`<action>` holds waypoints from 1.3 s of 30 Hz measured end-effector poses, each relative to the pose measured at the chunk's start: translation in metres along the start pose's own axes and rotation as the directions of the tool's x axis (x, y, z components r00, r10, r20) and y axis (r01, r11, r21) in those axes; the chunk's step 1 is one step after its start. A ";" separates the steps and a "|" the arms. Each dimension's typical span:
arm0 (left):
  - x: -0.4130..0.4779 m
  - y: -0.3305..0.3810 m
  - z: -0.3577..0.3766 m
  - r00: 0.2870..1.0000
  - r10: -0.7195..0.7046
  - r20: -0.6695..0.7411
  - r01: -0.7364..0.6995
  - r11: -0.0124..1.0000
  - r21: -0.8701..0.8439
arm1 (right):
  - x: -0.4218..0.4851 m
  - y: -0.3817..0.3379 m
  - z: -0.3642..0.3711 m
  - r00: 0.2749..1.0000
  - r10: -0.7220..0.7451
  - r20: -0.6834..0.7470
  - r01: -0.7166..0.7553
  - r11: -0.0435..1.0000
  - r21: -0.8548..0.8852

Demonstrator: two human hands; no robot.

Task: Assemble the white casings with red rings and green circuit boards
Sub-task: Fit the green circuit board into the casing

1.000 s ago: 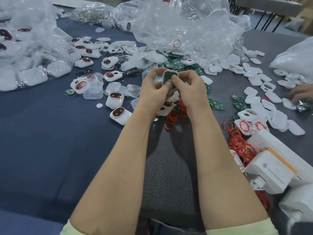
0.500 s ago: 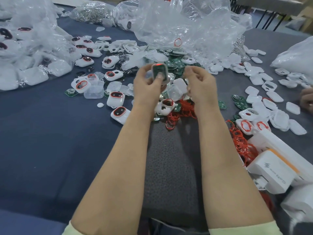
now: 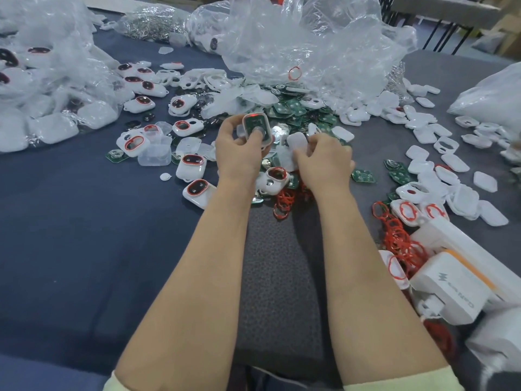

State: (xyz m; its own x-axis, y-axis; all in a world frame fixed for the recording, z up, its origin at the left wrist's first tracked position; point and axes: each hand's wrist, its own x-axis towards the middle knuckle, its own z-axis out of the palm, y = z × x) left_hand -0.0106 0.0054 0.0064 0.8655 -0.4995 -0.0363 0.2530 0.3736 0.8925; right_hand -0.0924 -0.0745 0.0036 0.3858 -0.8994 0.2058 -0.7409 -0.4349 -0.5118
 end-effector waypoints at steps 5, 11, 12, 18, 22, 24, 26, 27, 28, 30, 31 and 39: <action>-0.001 -0.003 0.002 0.995 -0.044 0.092 0.044 0.999 -0.004 | -0.001 0.002 0.001 0.999 -0.002 -0.046 0.003 0.999 0.040; -0.001 -0.001 0.001 0.989 -0.082 0.119 0.082 0.997 0.004 | 0.001 0.004 -0.003 0.994 -0.078 -0.076 0.092 0.973 0.211; -0.002 -0.001 0.001 0.990 -0.085 0.117 0.085 0.996 0.002 | 0.000 0.004 -0.005 0.993 -0.087 -0.082 0.105 0.963 0.250; -0.002 0.000 0.001 0.993 -0.081 0.087 0.080 0.997 0.013 | -0.002 -0.006 -0.012 0.980 -0.190 0.055 0.156 0.913 0.377; -0.002 0.000 -0.001 0.997 -0.061 0.045 0.060 0.998 0.021 | -0.002 -0.005 -0.013 0.976 -0.197 0.096 0.154 0.927 0.341; -0.001 0.000 -0.001 0.999 -0.036 0.034 0.034 0.998 0.046 | -0.002 -0.003 -0.013 0.983 -0.165 0.082 0.132 0.943 0.306; -0.001 0.001 -0.002 0.999 -0.001 0.044 -0.002 0.998 0.066 | -0.001 0.000 -0.011 0.990 -0.123 0.065 0.100 0.954 0.283; -0.002 0.001 -0.002 0.998 0.016 0.054 -0.020 0.997 0.073 | 0.000 0.001 -0.010 0.992 -0.106 0.062 0.086 0.960 0.265; -0.002 0.001 -0.001 0.997 0.029 0.065 -0.034 0.996 0.081 | 0.000 0.002 -0.010 0.993 -0.092 0.070 0.073 0.968 0.240; -0.004 0.001 0.000 0.996 0.037 0.078 -0.045 0.994 0.100 | 0.000 0.003 -0.008 0.994 -0.078 0.077 0.060 0.974 0.216; -0.005 0.001 0.000 0.996 0.036 0.081 -0.044 0.993 0.106 | 0.000 0.003 -0.006 0.995 -0.065 0.074 0.047 0.975 0.215; -0.003 -0.002 -0.001 0.996 -0.039 0.079 0.038 0.999 0.019 | -0.010 -0.016 -0.012 0.939 -0.272 -0.208 0.337 0.845 0.415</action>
State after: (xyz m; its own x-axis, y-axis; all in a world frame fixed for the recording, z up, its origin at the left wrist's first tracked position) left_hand -0.0131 0.0064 0.0043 0.8181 -0.5740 -0.0356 0.2773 0.3395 0.8988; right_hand -0.0910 -0.0587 0.0200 0.4497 -0.7359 0.5062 -0.2680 -0.6518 -0.7095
